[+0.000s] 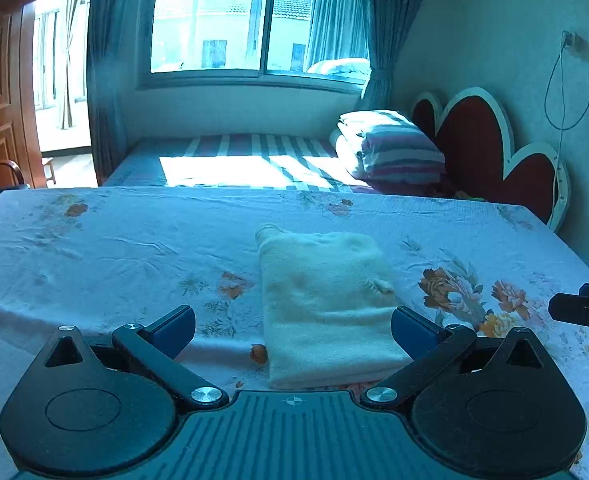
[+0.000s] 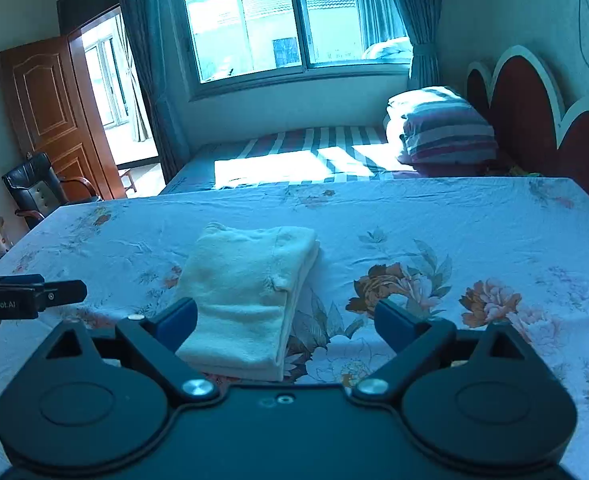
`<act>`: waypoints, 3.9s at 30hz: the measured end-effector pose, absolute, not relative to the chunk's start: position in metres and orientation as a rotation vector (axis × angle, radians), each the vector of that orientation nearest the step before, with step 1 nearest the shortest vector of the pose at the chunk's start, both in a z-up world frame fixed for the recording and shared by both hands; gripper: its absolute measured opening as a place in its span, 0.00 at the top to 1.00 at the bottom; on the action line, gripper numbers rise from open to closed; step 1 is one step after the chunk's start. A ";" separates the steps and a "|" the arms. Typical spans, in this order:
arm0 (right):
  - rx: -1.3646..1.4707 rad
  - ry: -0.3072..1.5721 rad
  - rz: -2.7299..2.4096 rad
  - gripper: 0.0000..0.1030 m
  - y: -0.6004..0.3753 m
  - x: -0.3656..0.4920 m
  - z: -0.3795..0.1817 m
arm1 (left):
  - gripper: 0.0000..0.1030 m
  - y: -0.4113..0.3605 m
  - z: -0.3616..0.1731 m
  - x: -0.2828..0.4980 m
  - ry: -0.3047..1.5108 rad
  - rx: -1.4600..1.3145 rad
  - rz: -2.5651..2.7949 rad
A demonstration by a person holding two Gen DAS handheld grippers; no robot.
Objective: Fold small clothes
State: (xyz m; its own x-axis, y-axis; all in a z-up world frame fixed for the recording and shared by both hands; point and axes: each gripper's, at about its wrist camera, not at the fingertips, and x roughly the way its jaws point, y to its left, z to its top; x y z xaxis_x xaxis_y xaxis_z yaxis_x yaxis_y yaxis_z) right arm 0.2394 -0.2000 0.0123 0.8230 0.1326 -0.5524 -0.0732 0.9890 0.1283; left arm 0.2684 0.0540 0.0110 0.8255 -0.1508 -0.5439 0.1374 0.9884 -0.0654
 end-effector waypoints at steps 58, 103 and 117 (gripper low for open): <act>0.008 0.392 0.074 0.06 -0.174 0.010 0.062 | 0.00 0.034 0.068 0.016 0.425 -0.023 -0.148; -0.016 0.393 0.080 0.06 -0.173 0.018 0.061 | 0.00 0.030 0.069 0.017 0.412 -0.018 -0.194; -0.026 0.392 0.082 0.05 -0.181 0.023 0.060 | 0.00 0.024 0.071 0.016 0.413 -0.020 -0.204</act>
